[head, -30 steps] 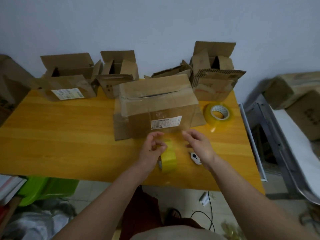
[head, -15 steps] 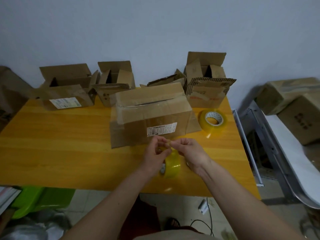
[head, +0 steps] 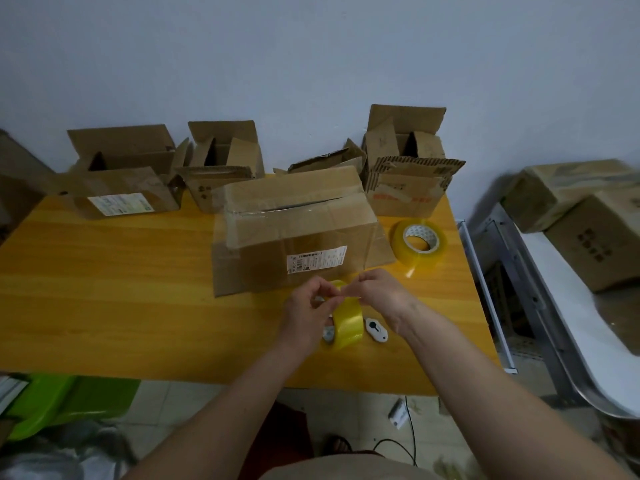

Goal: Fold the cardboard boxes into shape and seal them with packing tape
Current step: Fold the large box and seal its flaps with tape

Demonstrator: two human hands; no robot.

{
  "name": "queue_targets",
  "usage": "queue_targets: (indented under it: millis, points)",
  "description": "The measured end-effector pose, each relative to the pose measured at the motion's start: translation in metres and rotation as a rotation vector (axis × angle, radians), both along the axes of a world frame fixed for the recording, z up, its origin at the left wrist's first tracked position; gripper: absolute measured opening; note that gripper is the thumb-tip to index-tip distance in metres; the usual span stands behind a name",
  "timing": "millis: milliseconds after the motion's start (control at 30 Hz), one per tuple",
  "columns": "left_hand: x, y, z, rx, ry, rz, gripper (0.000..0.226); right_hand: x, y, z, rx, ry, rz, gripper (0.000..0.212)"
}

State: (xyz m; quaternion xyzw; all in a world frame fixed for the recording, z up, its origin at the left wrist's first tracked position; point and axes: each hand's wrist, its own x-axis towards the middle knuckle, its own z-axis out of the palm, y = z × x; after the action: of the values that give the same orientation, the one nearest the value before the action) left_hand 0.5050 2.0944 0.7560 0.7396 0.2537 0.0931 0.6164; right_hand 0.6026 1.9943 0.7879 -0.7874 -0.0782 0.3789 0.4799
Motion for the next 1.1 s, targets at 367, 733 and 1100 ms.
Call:
queue_targets:
  millis: [367, 733, 1100]
  points:
    - [0.004, 0.004, -0.002, 0.004, 0.017, 0.087, 0.019, 0.002, -0.003, 0.000, 0.069, -0.376, 0.013, 0.045]
    - [0.011, 0.003, 0.002, -0.040, 0.002, 0.052, 0.019, 0.005, -0.007, -0.009, -0.088, -0.816, 0.381, 0.012]
    - [0.046, -0.019, -0.008, 0.092, 0.017, 0.084, 0.023, 0.015, -0.046, -0.021, 0.052, -0.314, 0.033, 0.072]
